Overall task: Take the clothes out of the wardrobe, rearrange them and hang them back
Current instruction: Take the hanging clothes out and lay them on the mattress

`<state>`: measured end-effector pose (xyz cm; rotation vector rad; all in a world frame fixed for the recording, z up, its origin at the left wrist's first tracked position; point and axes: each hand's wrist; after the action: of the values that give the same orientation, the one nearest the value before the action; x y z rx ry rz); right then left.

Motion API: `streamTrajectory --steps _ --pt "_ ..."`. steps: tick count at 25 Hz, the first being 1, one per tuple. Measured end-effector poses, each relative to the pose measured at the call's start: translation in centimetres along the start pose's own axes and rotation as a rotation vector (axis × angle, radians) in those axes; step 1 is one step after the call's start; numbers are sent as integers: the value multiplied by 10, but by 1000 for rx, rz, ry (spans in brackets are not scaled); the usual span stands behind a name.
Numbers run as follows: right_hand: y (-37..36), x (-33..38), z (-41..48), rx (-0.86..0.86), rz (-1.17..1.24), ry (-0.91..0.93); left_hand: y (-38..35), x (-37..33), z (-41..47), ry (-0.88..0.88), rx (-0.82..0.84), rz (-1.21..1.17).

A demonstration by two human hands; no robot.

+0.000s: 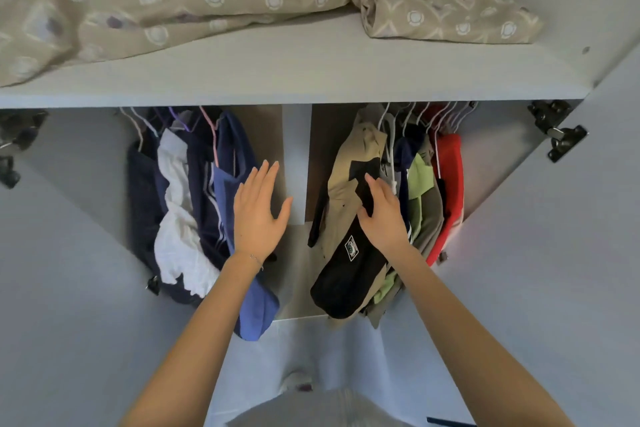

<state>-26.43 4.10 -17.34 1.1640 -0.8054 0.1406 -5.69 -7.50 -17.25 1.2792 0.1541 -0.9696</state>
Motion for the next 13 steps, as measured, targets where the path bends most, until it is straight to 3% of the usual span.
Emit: streamTrajectory --steps 8,13 --pt "-14 -17 59 2 123 -260 -27 19 50 -22 111 -21" --pt "-11 -23 87 -129 94 -288 -36 20 54 -1 114 -92"
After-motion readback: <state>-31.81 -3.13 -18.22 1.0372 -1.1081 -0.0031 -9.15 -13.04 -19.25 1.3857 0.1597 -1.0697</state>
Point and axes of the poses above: each hand's wrist, its own z-axis towards the middle knuckle, its own y-axis out of the back of the hand, x = y × z, and after that the axes turned 5 degrees about y, right-handed
